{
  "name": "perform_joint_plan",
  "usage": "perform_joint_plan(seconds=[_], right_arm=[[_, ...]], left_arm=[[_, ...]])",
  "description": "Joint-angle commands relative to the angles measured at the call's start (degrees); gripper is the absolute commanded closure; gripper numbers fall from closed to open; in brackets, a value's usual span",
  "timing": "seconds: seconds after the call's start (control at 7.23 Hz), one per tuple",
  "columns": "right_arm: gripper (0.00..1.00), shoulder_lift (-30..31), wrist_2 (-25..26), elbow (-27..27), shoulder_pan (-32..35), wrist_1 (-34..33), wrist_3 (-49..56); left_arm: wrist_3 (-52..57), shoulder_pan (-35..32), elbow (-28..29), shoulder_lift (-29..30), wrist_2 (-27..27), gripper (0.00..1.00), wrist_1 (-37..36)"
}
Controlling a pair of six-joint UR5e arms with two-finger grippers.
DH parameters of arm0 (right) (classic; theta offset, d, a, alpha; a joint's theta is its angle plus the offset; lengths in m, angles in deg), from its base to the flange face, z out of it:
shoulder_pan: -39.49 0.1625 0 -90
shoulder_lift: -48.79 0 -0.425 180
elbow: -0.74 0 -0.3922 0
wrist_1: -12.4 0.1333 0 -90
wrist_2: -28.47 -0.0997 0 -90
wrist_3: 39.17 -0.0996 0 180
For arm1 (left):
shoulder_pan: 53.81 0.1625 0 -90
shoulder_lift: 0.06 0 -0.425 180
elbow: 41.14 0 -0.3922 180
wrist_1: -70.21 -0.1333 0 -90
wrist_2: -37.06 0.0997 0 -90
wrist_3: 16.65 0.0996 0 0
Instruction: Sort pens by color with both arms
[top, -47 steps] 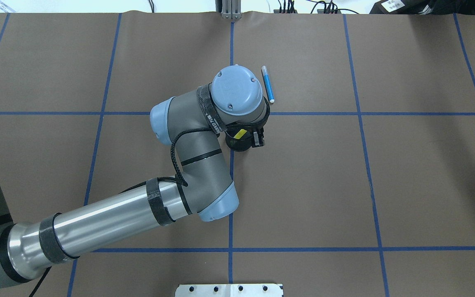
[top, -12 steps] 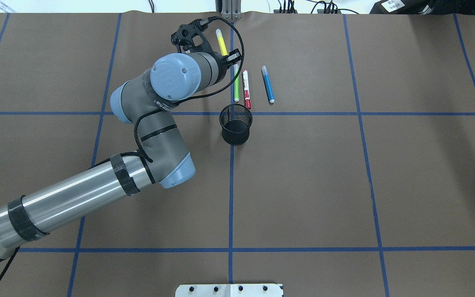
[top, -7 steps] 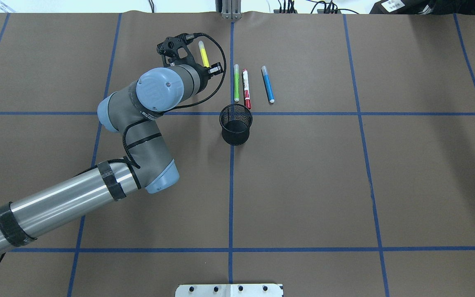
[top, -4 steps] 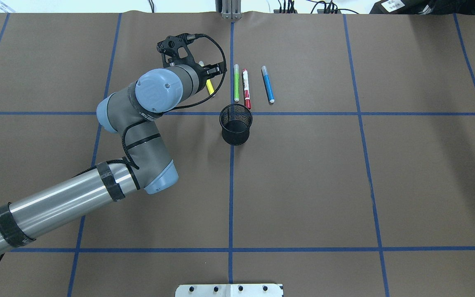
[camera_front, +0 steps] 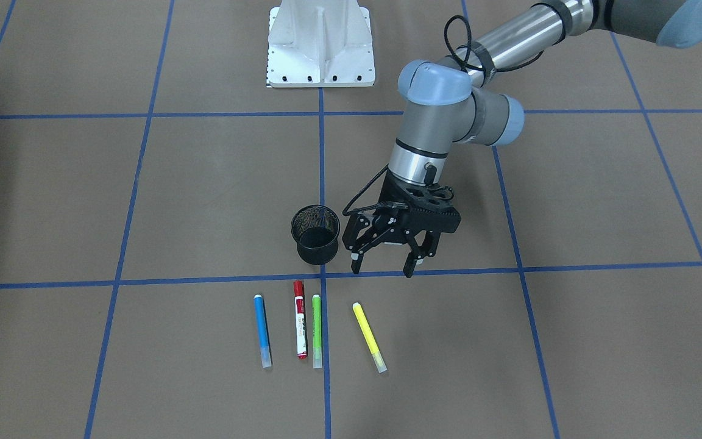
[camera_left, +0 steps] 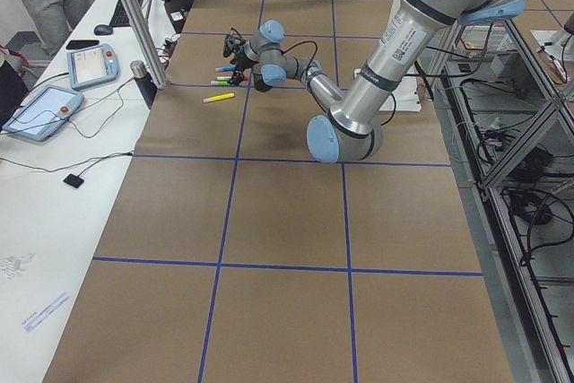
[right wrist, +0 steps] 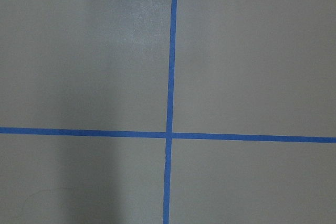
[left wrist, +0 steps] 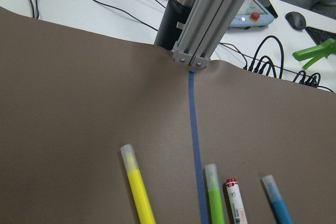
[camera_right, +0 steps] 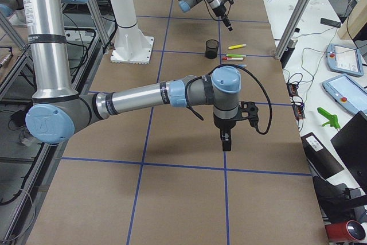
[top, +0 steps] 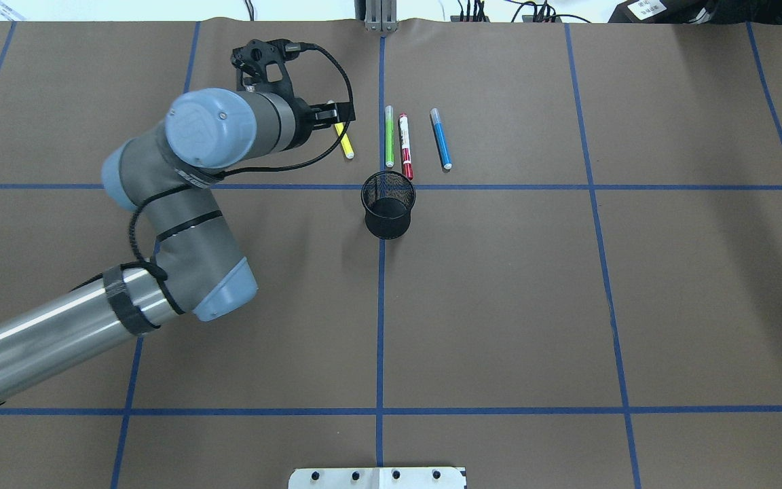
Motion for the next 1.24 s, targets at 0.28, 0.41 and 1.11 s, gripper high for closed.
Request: perform_joint_plan(seconds=[0.28,0.41,1.11], right_arm=[[0.0,-0.01,0.62,-0.07,0.12,0.06,0.0],[0.0,0.35,0.7,-0.07,0.12,0.06,0.09],[0.0,-0.09,-0.08,-1.04,0.12,-0.2,-0.61]], left_arm=[[14.84,-12.69,-20.26,-10.46,-21.56,0.0,-25.95],[20.72,-17.01,-20.18,-14.58,-27.64,0.0,-26.32],[41.32,-30.92,-19.39,-30.84,-40.77,0.0,-26.41]])
